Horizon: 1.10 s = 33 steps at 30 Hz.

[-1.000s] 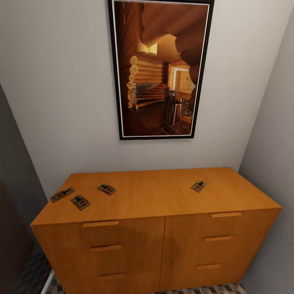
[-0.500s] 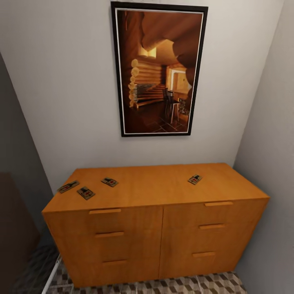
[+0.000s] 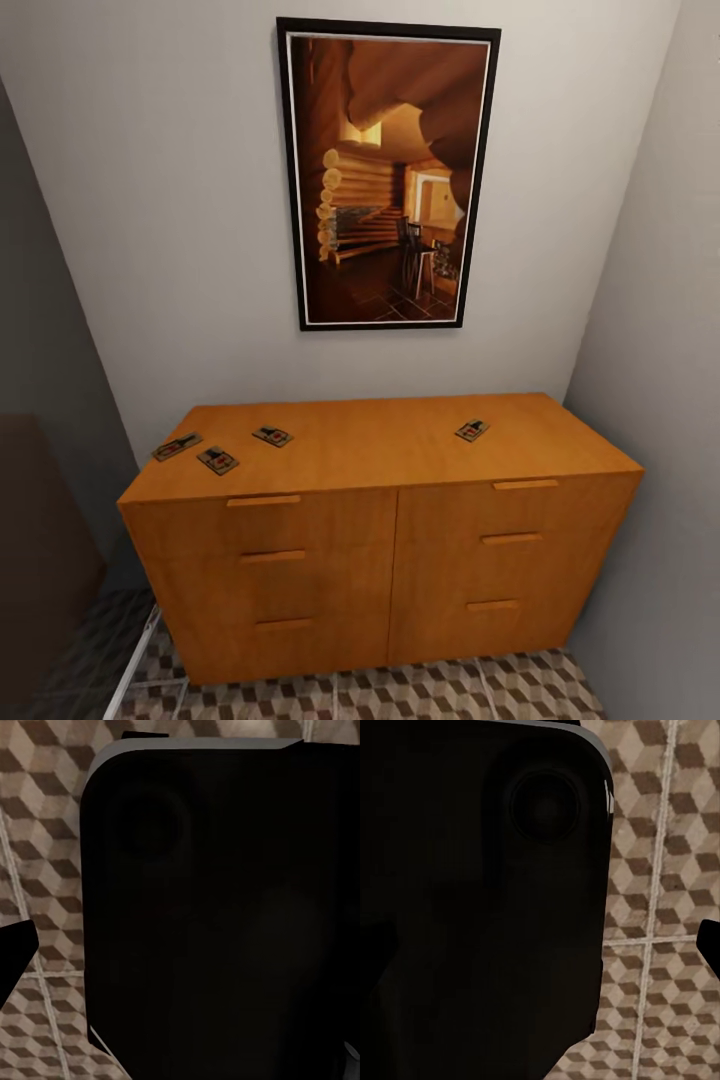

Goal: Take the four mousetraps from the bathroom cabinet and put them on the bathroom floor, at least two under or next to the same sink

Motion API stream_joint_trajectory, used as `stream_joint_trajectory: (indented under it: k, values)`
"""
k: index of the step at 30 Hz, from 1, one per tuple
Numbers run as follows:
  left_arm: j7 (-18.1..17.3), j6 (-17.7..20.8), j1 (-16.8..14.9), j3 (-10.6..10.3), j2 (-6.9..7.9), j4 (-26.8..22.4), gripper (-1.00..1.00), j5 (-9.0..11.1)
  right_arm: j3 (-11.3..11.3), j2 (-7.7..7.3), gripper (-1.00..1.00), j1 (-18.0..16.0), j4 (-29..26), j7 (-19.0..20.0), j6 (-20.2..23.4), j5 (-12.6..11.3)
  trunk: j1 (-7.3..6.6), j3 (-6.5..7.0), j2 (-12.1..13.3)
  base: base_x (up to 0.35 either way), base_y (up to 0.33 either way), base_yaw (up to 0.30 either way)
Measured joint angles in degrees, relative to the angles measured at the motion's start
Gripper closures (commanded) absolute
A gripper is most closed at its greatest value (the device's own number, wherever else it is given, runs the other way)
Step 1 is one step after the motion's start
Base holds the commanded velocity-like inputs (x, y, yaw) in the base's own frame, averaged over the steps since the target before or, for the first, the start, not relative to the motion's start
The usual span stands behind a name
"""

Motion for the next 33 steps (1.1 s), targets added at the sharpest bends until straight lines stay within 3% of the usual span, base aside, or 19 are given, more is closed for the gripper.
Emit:
stream_joint_trajectory:
  k: [33]
  values:
    - [-0.07,0.05,0.00,-0.02,-0.05,0.00,-1.00,-0.02,0.13,0.09,-1.00,0.00,0.00,0.00,0.24,0.22,0.00,0.00,0.00,-0.003,0.000,0.000]
